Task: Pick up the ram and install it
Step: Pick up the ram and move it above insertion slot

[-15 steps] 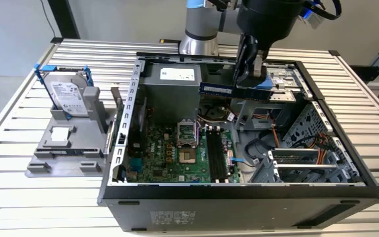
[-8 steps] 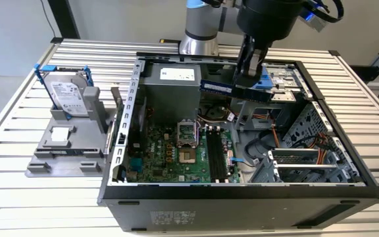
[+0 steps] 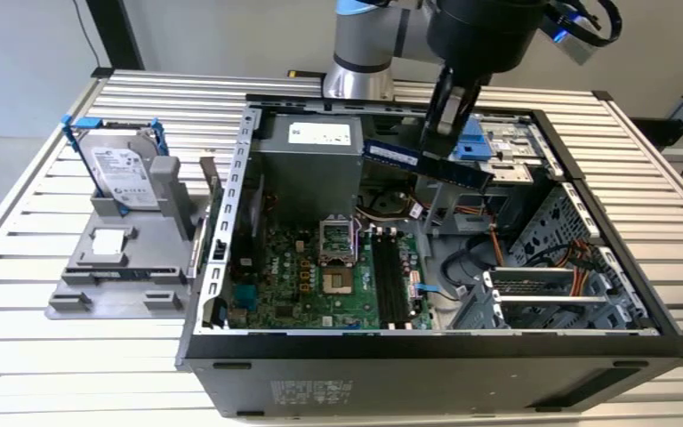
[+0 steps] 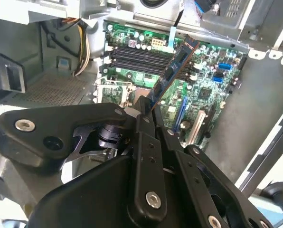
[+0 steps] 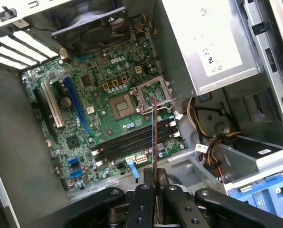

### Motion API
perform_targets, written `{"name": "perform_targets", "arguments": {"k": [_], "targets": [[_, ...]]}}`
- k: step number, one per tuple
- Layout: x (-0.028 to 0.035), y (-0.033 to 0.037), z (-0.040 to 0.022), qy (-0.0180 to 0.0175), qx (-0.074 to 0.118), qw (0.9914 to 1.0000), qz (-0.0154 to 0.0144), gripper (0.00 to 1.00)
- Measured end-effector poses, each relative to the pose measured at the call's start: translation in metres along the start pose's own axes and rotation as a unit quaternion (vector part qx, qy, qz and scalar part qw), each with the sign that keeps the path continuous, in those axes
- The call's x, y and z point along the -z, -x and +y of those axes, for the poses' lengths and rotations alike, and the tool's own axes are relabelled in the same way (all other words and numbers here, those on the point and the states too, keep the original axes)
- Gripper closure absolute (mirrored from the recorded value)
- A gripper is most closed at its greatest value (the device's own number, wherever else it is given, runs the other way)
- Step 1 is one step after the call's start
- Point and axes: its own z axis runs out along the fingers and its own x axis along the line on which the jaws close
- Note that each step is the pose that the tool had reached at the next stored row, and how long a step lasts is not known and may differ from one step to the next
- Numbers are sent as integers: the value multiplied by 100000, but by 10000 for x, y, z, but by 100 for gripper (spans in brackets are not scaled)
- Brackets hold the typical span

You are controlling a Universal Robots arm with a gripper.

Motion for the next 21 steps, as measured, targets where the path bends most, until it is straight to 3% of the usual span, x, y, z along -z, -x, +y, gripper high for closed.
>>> {"name": "perform_targets", "arguments": {"k": [5, 8, 11, 16, 21], "targets": [[0, 0, 0, -40, -4322, 99906, -151, 100], [0, 0, 0, -65, -6926, 99760, -242, 100], [0, 0, 0, -88, -9403, 99556, -331, 100], [0, 0, 0, -125, -13352, 99103, -465, 100], [0, 0, 0, -161, -17023, 98539, -591, 100]]}}
